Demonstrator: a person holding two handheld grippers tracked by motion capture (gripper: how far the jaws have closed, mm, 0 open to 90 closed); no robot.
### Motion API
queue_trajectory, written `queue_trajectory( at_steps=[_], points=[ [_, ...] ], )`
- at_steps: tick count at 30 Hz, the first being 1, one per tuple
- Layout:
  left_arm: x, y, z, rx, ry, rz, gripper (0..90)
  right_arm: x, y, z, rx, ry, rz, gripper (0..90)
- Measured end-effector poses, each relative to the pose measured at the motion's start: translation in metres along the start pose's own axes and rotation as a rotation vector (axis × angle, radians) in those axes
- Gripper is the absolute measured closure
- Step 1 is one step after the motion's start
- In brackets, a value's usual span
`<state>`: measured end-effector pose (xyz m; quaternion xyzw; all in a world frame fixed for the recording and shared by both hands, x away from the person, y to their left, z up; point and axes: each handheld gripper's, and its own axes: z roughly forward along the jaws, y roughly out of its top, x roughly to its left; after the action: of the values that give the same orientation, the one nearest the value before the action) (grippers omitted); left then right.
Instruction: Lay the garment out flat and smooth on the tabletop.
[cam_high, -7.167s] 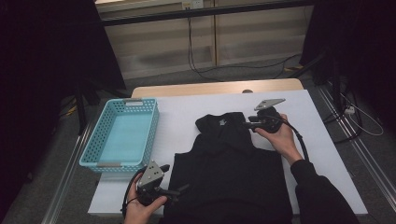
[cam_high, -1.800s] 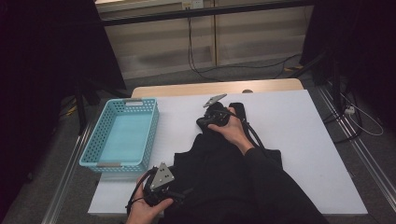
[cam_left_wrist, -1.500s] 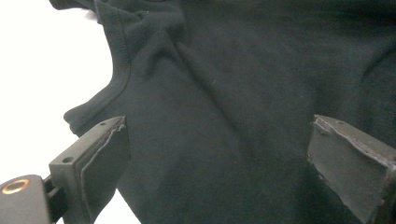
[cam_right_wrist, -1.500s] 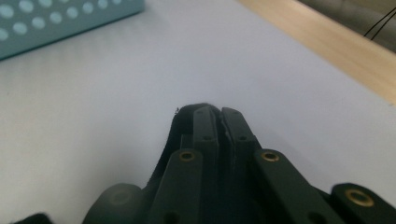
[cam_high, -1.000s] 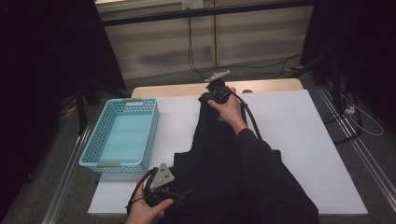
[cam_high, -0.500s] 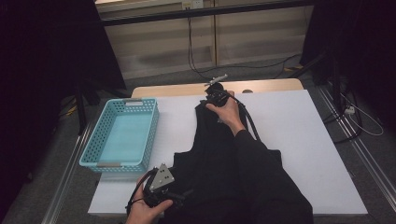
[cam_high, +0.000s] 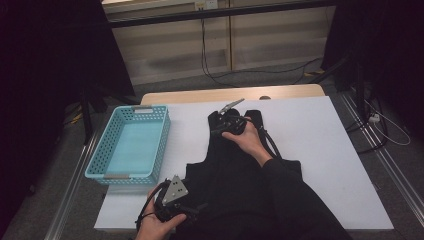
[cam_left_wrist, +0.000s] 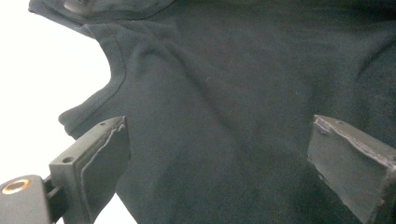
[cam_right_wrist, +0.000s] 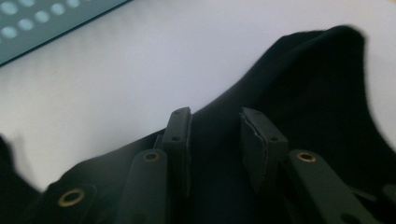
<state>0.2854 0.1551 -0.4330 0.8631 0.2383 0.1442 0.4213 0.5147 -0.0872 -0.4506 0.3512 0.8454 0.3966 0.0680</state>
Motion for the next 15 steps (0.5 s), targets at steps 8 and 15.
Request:
queue_trajectory(
  at_steps=[8,15],
  points=[
    [-0.0001,-0.0002,0.0000,0.001,-0.002,0.002,6.4,0.0022,-0.0016,0.0073,0.044,0.003,0.008,68.8],
    [0.0001,-0.0003,-0.0002,0.001,-0.003,0.002,6.4,0.0066,-0.0003,0.0074,-0.002,-0.032,-0.010,84.9]
  ],
)
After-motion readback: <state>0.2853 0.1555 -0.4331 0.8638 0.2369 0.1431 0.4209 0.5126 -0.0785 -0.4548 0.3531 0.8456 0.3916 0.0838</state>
